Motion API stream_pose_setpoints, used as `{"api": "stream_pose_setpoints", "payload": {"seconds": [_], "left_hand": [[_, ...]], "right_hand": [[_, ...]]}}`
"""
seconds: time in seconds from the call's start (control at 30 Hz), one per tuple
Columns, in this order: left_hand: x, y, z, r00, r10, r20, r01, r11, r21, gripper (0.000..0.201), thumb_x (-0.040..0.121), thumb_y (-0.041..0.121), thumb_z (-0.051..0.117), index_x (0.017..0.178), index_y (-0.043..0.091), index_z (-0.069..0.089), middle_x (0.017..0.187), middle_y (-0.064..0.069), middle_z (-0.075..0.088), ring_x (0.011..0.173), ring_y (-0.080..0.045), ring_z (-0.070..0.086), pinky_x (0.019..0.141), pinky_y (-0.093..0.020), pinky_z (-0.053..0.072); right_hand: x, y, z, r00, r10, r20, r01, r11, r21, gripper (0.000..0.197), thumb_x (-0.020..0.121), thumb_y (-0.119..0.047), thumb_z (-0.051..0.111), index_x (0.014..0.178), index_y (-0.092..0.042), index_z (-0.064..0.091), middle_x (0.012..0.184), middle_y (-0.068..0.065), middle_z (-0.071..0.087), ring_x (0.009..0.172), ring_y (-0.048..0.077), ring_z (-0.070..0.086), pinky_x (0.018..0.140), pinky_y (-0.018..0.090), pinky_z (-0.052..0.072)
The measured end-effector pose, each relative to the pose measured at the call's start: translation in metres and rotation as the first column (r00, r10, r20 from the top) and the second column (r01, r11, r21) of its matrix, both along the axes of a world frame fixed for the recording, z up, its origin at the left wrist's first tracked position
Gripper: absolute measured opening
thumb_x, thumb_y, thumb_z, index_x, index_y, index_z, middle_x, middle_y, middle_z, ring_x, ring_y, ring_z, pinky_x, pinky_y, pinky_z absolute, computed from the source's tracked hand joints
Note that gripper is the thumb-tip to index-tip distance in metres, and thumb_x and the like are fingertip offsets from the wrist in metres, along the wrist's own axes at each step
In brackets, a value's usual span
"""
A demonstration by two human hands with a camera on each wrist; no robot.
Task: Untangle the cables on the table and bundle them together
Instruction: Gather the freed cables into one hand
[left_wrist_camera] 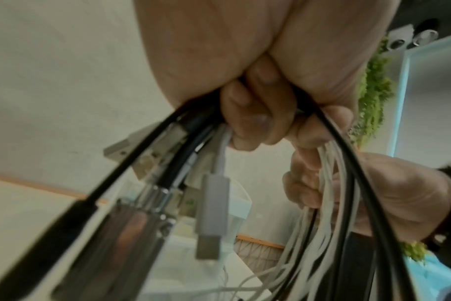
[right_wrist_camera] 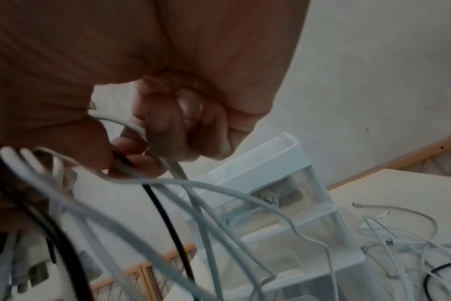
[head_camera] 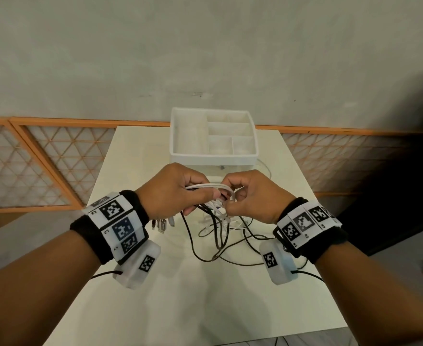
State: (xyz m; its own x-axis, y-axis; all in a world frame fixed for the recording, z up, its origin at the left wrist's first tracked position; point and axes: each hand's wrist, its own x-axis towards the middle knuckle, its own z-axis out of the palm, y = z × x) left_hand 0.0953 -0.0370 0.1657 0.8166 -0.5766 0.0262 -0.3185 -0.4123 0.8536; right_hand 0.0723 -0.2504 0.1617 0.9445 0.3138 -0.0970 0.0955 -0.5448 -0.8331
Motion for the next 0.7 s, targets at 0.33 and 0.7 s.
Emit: {"api": "stream_pose_setpoints", "payload": {"seconds": [0.33,0.7], "left_hand": [[-0.004,0.005,0.028,0.972,0.161,-0.169,-0.214,0.902,-0.374,0.029,0.082,0.039,0.067,0.081,0.013,0.08,0.039,-0.001,0.04,0.037,-0.013,0.03,0.04,-0.015,0.027],[0.0,0.019,-0.001,0.916,0.19,-0.354,-0.264,0.949,-0.174,0.043,0.081,0.056,0.062,0.078,0.016,0.079,0.046,0.0,0.036,0.041,-0.013,0.027,0.041,-0.019,0.021]], "right_hand": [[0.022,-0.052,-0.083,0.925,-0.305,0.226,0.369,0.86,-0.351,0.015,0.086,-0.017,0.068,0.082,-0.028,0.077,0.076,-0.008,0.06,0.073,0.012,0.058,0.068,0.022,0.043],[0.055,-0.097,0.004,0.473,-0.585,0.659,0.782,0.623,-0.009,0.013,0.089,-0.023,0.069,0.099,-0.018,0.076,0.103,0.01,0.067,0.086,0.024,0.064,0.077,0.026,0.052]]}}
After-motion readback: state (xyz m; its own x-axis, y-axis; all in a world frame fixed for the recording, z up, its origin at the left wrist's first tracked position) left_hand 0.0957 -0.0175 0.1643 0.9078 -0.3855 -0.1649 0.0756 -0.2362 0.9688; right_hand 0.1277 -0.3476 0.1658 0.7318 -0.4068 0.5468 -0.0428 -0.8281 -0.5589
